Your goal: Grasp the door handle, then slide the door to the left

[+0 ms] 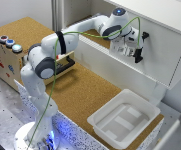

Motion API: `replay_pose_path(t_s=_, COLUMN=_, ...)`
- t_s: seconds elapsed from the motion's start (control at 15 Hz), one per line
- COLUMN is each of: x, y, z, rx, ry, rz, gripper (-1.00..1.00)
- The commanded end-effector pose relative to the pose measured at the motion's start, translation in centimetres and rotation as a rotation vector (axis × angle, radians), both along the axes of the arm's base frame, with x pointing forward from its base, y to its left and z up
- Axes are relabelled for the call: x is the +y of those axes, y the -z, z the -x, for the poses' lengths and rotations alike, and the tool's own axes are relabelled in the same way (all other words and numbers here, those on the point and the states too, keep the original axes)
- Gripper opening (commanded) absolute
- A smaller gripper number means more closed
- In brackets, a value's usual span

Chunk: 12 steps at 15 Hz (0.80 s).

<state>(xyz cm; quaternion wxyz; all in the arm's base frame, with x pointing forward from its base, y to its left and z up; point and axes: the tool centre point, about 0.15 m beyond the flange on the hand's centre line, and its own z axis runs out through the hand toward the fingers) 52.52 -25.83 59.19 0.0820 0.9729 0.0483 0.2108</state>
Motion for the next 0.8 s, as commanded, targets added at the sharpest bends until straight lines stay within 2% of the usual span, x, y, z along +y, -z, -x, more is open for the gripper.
replay_pose_path(t_s=0.0, x=-3.2, y=-0.8, z=-1.1, rx=0.028, ry=0.034, rz=-0.077, gripper=1.0)
replay_pose_path(t_s=0.2, x=-2.2, y=0.5, z=2.7, rx=0.031, ry=0.068, rz=-0.134, gripper=1.0)
replay_pose_path(t_s=0.4, x=-2.7, y=1.3, z=5.2, rx=0.05, ry=0.114, rz=-0.154, gripper=1.0)
replay_pose_path(t_s=0.53, x=-3.8, y=1.1, z=5.2, rx=0.049, ry=0.125, rz=-0.141, gripper=1.0)
replay_pose_path(t_s=0.73, x=-4.7, y=1.3, z=3.3, rx=0.077, ry=0.088, rz=-0.116, gripper=1.0)
